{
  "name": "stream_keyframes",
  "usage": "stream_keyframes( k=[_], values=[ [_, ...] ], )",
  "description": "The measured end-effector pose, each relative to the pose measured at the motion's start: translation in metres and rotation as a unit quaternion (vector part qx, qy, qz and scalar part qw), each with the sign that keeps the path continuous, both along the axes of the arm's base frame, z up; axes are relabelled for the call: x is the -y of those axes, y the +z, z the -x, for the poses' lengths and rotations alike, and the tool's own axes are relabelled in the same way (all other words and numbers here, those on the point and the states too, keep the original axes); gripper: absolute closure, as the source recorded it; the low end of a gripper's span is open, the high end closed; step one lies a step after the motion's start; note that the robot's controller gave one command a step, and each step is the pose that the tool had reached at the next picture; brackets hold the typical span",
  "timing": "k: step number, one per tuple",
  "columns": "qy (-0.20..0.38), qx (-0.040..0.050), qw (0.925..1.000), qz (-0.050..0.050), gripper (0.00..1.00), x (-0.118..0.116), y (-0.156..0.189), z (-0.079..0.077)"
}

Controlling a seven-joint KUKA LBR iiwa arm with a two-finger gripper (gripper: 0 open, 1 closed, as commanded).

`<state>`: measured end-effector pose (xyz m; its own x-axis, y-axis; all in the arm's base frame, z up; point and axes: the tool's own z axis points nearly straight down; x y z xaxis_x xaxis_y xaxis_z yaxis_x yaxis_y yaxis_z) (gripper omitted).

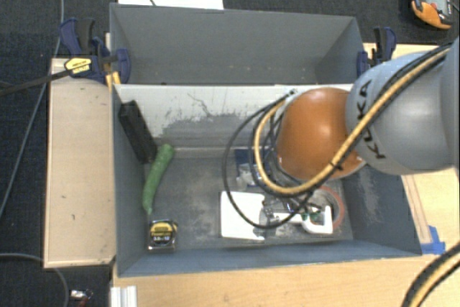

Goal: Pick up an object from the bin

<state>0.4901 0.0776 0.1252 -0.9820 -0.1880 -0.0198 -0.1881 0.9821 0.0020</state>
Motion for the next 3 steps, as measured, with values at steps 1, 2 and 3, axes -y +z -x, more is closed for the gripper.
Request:
stream_keyframes(
  k=[1,2,3],
  values=[
    [-0.134,-0.0112,0.9909,0.001,0.0,0.039,-0.026,-0.003],
    [-0.011,-0.0011,0.9999,0.0,0.0,0.096,-0.055,-0.004],
    [-0.186,-0.0105,0.9824,0.0,1.0,0.075,-0.054,0.011]
  ],
)
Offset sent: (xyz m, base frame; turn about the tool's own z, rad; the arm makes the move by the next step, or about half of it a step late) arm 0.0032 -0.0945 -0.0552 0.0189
